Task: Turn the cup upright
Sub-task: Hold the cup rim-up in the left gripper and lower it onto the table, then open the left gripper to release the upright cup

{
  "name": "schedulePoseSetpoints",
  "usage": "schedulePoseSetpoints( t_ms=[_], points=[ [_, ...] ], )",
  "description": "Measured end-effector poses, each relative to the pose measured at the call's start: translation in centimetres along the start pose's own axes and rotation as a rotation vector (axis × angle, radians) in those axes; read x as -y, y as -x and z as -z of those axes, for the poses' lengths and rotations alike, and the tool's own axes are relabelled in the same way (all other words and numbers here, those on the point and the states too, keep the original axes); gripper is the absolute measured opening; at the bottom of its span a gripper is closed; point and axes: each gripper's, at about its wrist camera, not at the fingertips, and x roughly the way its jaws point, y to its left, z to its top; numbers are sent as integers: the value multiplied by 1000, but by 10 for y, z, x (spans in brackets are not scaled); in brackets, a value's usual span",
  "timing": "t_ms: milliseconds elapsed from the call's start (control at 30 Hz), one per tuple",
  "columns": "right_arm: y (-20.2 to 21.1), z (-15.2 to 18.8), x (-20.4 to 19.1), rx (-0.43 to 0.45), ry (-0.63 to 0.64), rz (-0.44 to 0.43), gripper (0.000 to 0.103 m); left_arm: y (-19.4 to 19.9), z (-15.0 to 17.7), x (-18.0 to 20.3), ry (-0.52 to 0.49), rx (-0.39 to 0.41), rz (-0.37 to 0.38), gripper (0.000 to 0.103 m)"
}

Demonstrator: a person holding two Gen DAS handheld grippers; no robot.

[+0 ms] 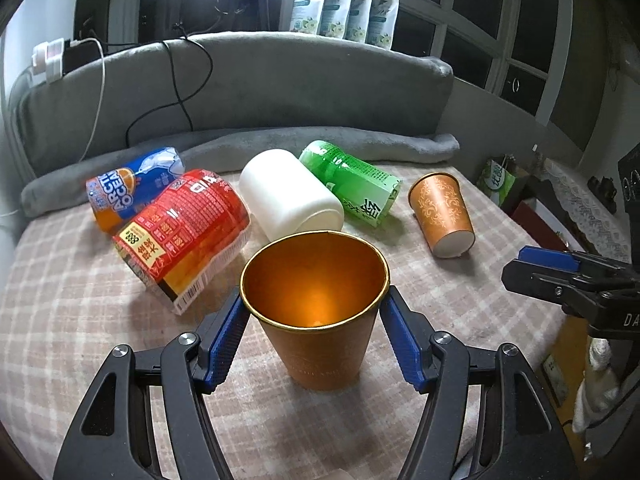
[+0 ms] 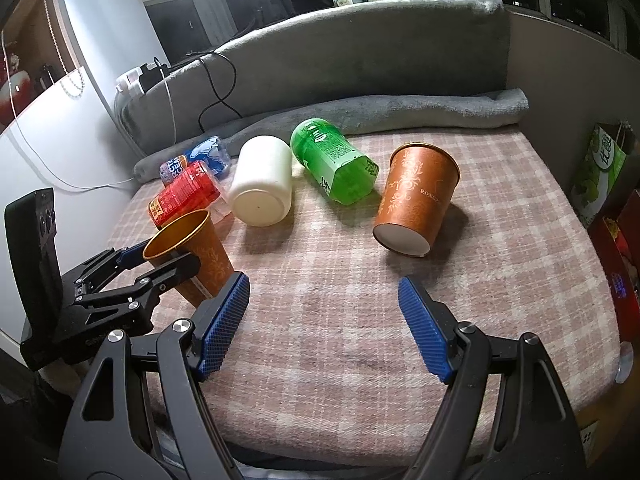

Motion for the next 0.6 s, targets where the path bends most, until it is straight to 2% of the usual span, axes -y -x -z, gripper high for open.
schedulePoseSetpoints(
  t_ms=[267, 400, 600],
  points=[
    [4, 0, -3, 4, 8, -11, 80, 6, 3, 1, 9, -15, 26, 67],
    [6, 0, -5, 9, 10, -14, 80, 9, 4, 0, 17, -24, 39, 73],
    [9, 0, -9, 16, 17, -23, 80, 17, 9, -1, 19, -22, 41, 74]
  ],
)
